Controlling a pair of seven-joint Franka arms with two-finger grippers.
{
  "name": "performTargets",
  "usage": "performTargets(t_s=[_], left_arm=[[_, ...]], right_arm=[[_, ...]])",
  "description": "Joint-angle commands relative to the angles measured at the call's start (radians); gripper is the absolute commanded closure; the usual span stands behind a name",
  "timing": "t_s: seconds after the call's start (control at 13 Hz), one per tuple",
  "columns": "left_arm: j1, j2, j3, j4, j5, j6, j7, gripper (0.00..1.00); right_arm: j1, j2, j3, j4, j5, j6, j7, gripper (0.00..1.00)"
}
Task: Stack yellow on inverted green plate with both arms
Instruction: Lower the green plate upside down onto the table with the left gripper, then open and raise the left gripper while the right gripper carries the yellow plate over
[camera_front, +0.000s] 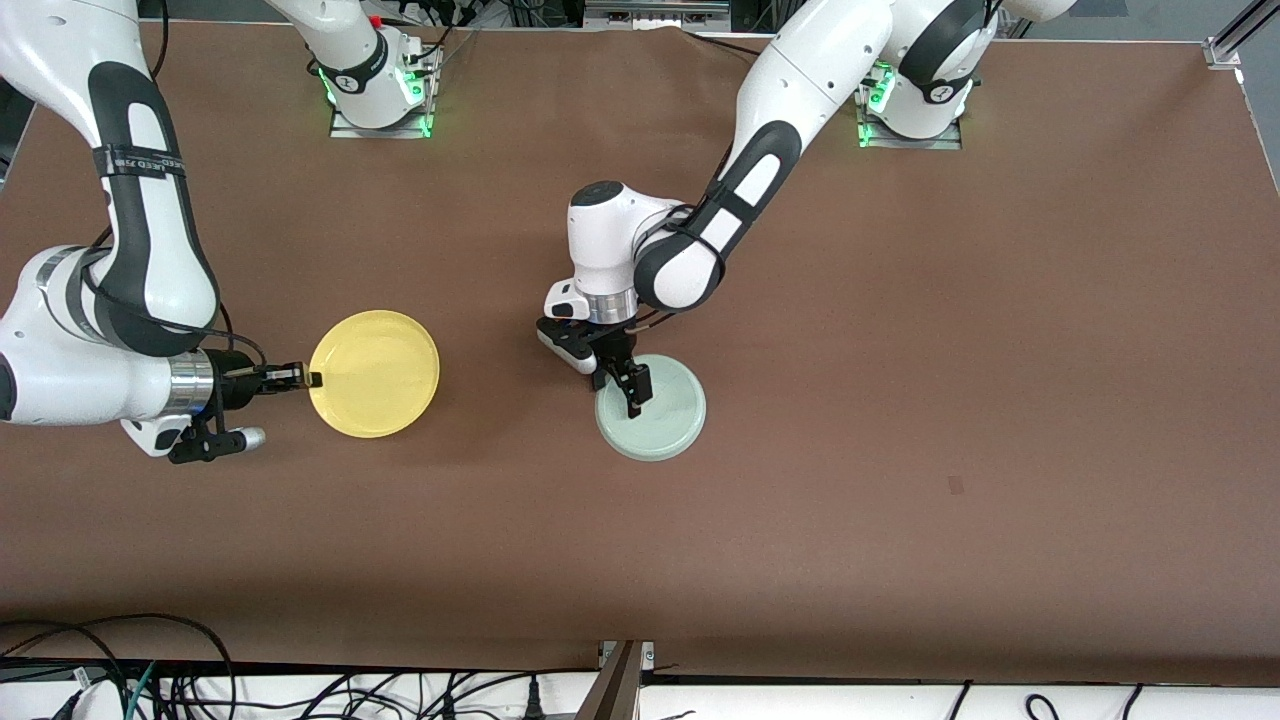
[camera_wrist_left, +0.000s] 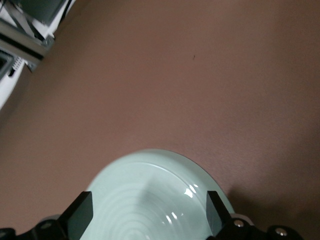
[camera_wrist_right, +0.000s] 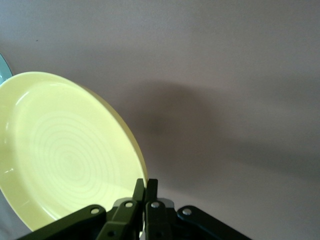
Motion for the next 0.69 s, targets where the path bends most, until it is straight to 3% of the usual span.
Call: performTargets(t_s=[0.0, 0.15, 0.31, 0.62], left_arm=[[0.026, -0.066, -0.054, -0.036, -0.140, -0.010, 0.017, 0.00], [0.048, -0.104, -0.065, -0.042, -0.354, -0.013, 0.003, 0.00], [0.092, -0.156, -0.068, -0.042, -0.494, -0.059, 0.006, 0.00], [0.169, -0.257, -0.070, -0.039, -0.588, -0.291, 0.032, 0.00]], right_arm=[[0.022, -0.002, 0.003, -0.007, -0.012, -0.009, 0.035, 1.00], [0.045, 0.001, 0.005, -0.021, -0.004, 0.012, 0.046, 1.00], [0.072, 0.003, 0.008, -0.047, -0.001, 0.063, 0.068, 1.00], [0.155, 0.018, 0.008, -0.079, 0.007, 0.160, 0.164, 1.00]])
